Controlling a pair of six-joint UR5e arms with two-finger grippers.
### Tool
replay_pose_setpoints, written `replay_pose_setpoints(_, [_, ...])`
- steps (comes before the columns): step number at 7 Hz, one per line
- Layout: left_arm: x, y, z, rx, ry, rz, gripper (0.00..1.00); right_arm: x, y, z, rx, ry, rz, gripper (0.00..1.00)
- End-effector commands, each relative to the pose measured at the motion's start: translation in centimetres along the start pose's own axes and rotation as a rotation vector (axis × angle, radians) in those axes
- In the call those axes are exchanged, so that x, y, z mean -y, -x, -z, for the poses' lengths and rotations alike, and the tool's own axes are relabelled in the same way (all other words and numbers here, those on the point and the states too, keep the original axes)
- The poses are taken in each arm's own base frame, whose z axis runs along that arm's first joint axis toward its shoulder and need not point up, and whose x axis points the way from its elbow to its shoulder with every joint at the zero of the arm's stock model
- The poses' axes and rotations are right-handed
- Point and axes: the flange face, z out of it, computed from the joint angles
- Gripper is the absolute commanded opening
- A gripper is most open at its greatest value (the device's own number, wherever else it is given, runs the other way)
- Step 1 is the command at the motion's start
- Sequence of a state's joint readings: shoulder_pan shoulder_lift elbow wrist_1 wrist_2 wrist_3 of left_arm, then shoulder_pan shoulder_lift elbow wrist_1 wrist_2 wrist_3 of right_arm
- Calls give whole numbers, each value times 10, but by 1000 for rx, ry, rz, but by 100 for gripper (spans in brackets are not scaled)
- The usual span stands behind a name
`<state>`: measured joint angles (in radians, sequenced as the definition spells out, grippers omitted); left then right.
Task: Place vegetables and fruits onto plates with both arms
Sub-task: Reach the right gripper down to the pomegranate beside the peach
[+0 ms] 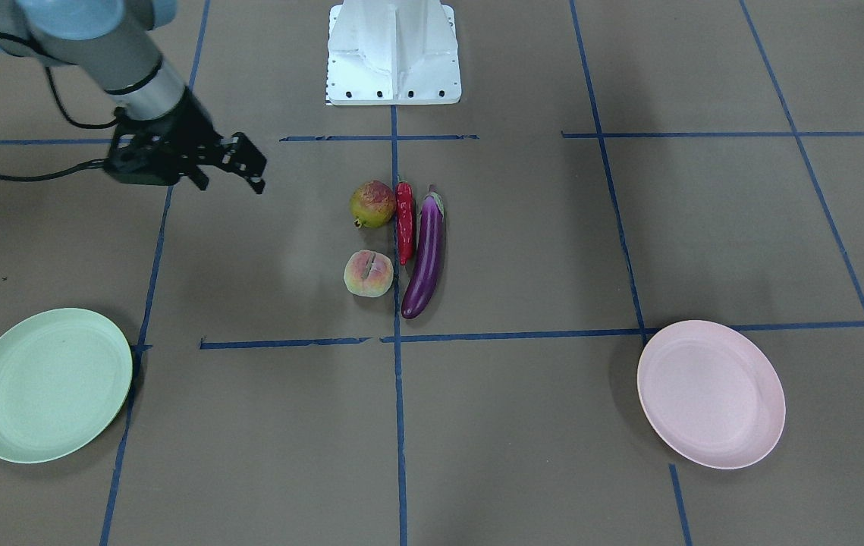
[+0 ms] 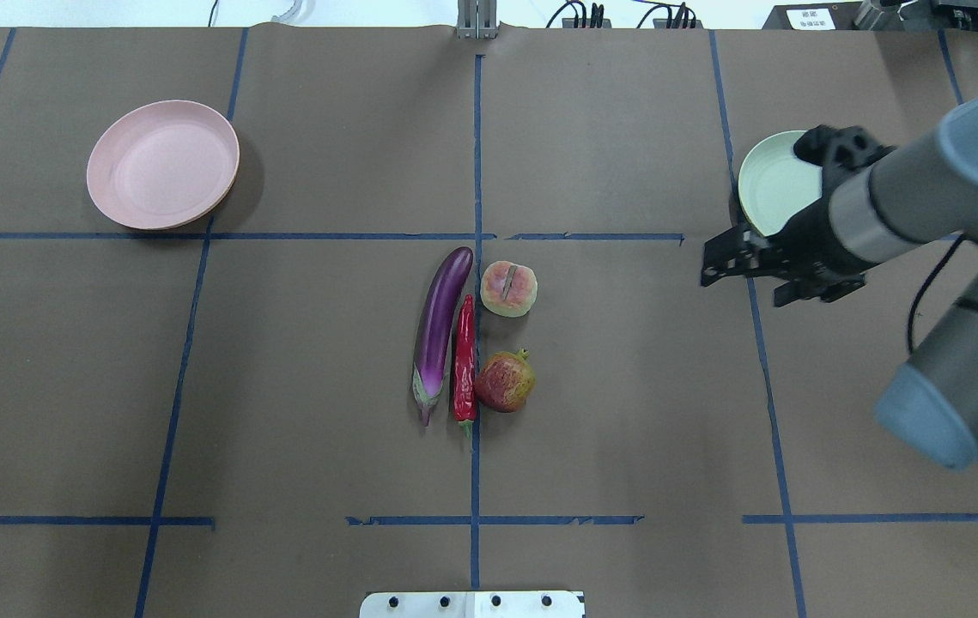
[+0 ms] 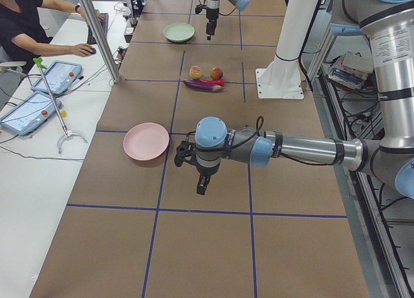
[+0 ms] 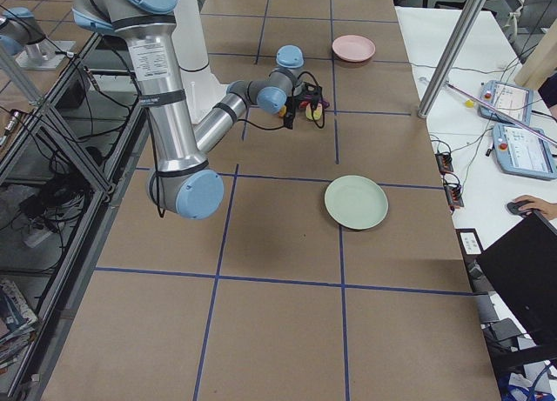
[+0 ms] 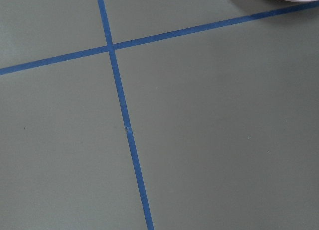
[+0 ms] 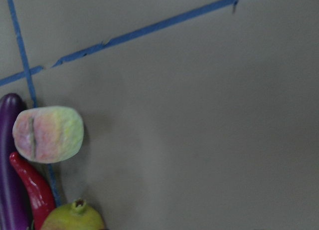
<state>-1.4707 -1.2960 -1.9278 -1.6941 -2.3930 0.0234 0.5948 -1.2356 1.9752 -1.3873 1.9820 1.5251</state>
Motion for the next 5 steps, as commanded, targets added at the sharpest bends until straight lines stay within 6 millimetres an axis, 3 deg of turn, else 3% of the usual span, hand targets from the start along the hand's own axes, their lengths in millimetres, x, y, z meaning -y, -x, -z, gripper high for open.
replay_pose_setpoints(1, [1, -2, -2, -3, 3, -7, 100, -54, 109, -80, -7, -50, -200, 100])
replay_pose_setpoints(2, [1, -2, -2, -3, 3, -7, 100, -63, 116, -94, -25, -42, -242, 100])
replay_pose_setpoints(4, [1, -3, -1, -3, 1, -9, 100, -63, 121, -92, -18, -45, -253, 100])
replay_pose_setpoints(5, [2, -5, 0, -14, -7, -18, 100, -63, 119, -101, -36, -48, -255, 100])
